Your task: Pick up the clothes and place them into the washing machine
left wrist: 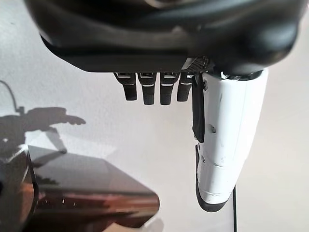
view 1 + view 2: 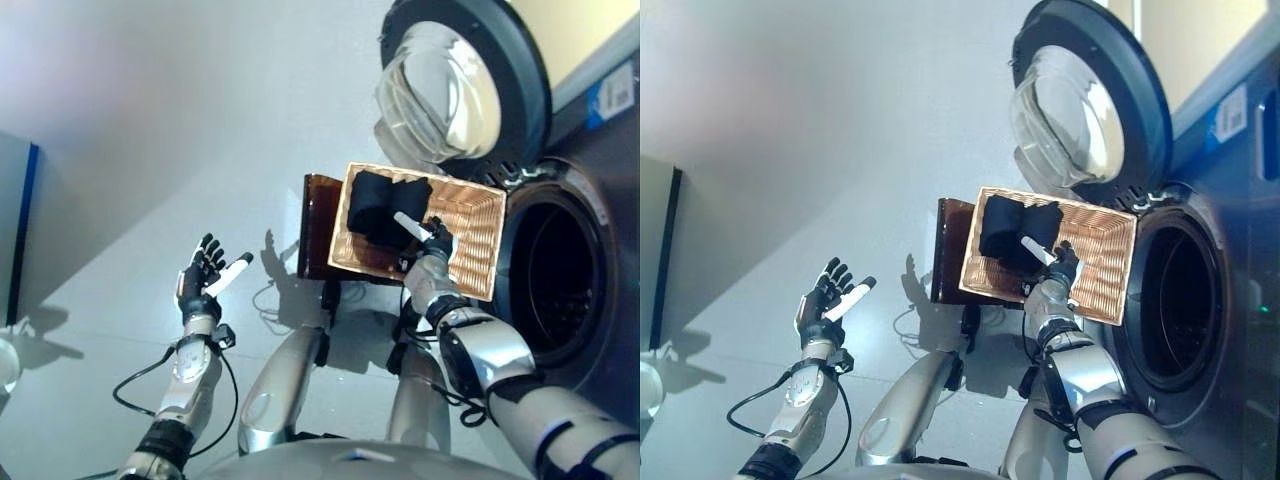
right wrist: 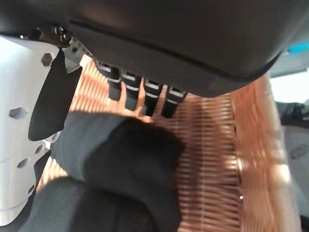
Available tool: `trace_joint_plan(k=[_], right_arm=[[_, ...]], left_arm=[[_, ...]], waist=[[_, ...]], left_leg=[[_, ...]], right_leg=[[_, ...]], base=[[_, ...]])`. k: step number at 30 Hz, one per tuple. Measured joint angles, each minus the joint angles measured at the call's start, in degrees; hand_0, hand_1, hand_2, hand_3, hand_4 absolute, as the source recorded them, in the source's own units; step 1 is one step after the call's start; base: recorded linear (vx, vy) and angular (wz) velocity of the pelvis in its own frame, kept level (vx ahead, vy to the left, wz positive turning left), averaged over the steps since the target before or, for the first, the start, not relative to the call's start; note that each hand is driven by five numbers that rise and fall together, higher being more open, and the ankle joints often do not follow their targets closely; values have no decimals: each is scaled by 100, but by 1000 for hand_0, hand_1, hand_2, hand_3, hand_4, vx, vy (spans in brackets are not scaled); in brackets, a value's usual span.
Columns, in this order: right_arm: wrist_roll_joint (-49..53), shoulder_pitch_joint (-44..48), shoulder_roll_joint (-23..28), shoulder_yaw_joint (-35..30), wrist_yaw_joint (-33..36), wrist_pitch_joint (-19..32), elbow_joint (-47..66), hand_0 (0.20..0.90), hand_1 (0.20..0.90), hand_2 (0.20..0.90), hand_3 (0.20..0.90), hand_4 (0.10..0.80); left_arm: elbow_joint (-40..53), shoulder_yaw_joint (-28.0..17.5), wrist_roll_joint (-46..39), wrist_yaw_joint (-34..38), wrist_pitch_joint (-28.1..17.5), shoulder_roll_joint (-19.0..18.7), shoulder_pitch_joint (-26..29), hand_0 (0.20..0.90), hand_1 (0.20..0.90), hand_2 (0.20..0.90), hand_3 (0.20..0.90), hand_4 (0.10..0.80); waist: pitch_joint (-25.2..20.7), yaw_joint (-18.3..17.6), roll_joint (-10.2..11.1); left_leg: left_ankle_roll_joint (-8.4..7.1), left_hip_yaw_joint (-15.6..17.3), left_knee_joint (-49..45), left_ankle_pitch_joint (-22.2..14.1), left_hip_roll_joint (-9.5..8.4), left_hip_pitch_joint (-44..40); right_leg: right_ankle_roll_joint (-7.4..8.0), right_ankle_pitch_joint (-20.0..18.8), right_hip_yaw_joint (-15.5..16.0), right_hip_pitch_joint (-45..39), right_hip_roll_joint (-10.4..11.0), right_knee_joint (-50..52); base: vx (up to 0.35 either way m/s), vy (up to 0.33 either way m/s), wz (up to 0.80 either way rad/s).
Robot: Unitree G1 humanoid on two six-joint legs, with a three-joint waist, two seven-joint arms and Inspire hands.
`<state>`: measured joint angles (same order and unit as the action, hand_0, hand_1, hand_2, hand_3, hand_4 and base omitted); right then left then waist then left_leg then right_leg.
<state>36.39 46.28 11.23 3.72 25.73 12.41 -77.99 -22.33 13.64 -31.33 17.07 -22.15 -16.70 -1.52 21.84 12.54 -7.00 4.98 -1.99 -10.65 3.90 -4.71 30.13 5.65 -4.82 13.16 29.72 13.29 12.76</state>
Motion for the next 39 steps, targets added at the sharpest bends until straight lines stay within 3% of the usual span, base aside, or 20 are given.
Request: trace_joint_plan(k=[6,7,8,10,16,33,39], right_arm=[[10,246,154,-210,194,-17,-279,900,900,900,900,800],[12,327,227,-260,202,-53,-350,862,862,862,862,773],[11,456,299,-292,212,-123,-450,359,359,359,359,414],[19,550,394,-338,238,-157,-514,200,200,200,200,300],[18,655,604,-325,319,-159,-507,200,200,200,200,300],[151,647,345,-391,334,-102,-88,200,200,200,200,300],[1030,100,42,-732,295,404,900,200,200,200,200,300]], left_arm=[[390,-27,44,168,-49,-180,71,900,900,900,900,800],[462,-50,52,182,-57,-181,69,900,900,900,900,800],[502,-122,68,183,-67,-180,90,900,900,900,900,800],[502,-176,67,235,-68,-181,197,900,900,900,900,800],[513,-232,138,407,-78,-188,535,900,900,900,900,800],[500,-234,135,461,-78,-189,502,900,900,900,900,800],[435,-254,9,436,-77,-180,371,900,900,900,900,800]], waist=[[128,257,181],[129,292,183],[160,313,189],[210,352,182],[399,399,173],[449,305,175],[473,56,189]], left_leg=[[-46,-169,-17,28,1,259],[-46,-174,-23,28,-3,333],[-47,-178,-16,30,-5,378],[-52,-203,-20,26,-5,404],[-56,-244,-24,24,-6,430],[-45,-27,-65,-13,41,319],[10,216,-114,-35,73,176]], right_leg=[[-68,114,174,180,8,112],[-67,115,184,240,10,107],[-66,115,188,285,13,111],[-63,123,218,287,10,101],[-69,143,255,286,4,90],[-81,124,79,261,-21,110],[-67,59,-131,205,-49,89]], base=[[34,8,20],[50,13,5],[42,7,5],[34,17,8],[24,25,4],[-19,10,-4],[-35,22,-17]])
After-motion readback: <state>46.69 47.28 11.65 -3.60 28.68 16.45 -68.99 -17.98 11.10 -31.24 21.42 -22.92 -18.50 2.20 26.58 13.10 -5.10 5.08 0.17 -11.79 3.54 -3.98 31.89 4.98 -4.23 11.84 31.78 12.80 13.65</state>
